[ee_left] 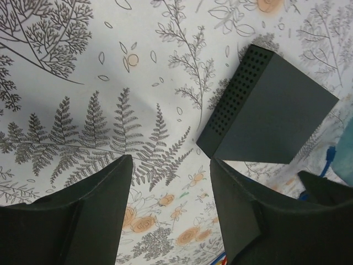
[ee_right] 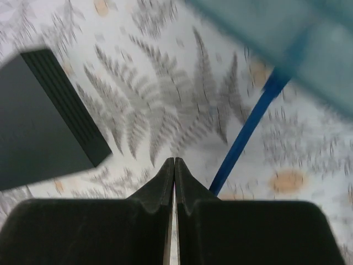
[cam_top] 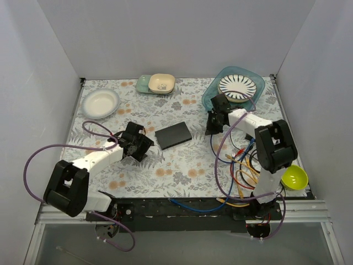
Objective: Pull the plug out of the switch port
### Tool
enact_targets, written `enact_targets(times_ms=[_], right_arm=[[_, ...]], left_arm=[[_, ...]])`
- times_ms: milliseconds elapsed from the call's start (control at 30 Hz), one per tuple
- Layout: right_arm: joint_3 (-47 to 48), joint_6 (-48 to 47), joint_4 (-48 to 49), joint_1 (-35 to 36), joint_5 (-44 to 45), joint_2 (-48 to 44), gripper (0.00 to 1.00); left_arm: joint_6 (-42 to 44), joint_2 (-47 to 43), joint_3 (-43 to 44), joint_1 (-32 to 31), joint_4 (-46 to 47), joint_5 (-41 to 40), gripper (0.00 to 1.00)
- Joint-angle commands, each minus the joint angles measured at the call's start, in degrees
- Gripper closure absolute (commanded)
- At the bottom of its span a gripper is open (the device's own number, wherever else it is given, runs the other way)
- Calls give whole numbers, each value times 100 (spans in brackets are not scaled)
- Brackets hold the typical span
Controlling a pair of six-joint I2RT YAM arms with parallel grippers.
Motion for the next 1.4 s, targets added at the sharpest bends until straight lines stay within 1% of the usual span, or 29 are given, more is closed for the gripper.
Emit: enact_targets(times_ms=[0, 133, 167, 200, 267, 300, 467, 533, 633, 667, 833, 900, 1067, 1167, 1367], right_arm=[[1033, -242, -12, 5, -243, 871, 92], [1518, -198, 165, 40, -403, 1354, 92], [1658, -190, 130, 41, -429, 1617, 92], [2025, -233, 25, 41, -516, 1767, 92], [2273, -312, -99, 84, -605, 2100, 92], [2370, -356, -151, 111, -692, 2181, 92], [2424, -409, -3, 391, -1035, 2410, 92], [2267, -383, 85, 619, -1132, 2367, 93], [1635, -287, 410, 962, -1176, 2068, 93], [1294, -208, 480, 1042, -1194, 1920, 92], [562, -58, 823, 1569, -1308, 1541, 93], [307, -58, 841, 1657, -1369, 1383, 93], [-300, -31, 1017, 1754, -1387, 917, 93], [-616, -66, 1043, 1746, -1396, 785, 93], [-1459, -14, 1333, 1842, -1554, 442, 93]], left_arm=[[-4, 394, 185, 165, 137, 243, 43], [4, 903, 264, 341, 374, 437, 44], [57, 1052, 412, 359, 409, 481, 44], [101, 1315, 500, 359, 427, 525, 45], [224, 1580, 659, 359, 454, 613, 47], [233, 1764, 755, 368, 462, 857, 48], [338, 1810, 634, 359, 717, 1202, 51], [452, 1757, 554, 359, 744, 1289, 52], [637, 1669, 502, 359, 752, 1273, 55], [672, 1600, 484, 359, 744, 1264, 56], [813, 1423, 414, 368, 735, 1228, 58], [857, 1335, 343, 368, 717, 1220, 59], [892, 1089, 27, 368, 849, 1307, 65], [822, 809, -359, 350, 945, 1483, 69], [717, 9, -1212, 245, 955, 1518, 70]])
